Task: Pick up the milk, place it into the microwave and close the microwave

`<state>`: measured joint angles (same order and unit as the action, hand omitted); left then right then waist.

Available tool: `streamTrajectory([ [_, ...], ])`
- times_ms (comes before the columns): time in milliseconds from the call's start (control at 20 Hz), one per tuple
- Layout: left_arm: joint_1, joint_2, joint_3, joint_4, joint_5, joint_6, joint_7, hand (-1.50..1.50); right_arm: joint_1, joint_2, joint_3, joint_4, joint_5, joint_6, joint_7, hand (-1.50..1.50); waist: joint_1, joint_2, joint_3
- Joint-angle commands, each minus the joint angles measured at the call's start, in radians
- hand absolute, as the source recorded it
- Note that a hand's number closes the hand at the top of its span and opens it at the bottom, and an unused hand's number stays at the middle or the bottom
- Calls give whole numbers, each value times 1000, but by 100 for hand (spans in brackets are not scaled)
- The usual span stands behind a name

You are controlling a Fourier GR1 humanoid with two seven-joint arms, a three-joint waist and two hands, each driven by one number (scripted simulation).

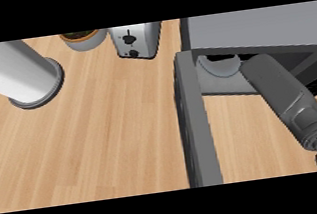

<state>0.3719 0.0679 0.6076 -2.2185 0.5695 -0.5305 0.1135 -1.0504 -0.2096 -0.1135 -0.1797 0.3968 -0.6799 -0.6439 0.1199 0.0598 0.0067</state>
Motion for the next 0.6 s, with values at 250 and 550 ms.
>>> streamTrajectory([
  [250,-28,15,-2,7,-42,4,-1,-150,-10,-127,28,174,73,-262,247,-150,11,10,-8],
  [550,-63,29,1,46,-69,10,-8,-150,-46,-39,33,89,67,-136,97,-150,27,12,0],
])
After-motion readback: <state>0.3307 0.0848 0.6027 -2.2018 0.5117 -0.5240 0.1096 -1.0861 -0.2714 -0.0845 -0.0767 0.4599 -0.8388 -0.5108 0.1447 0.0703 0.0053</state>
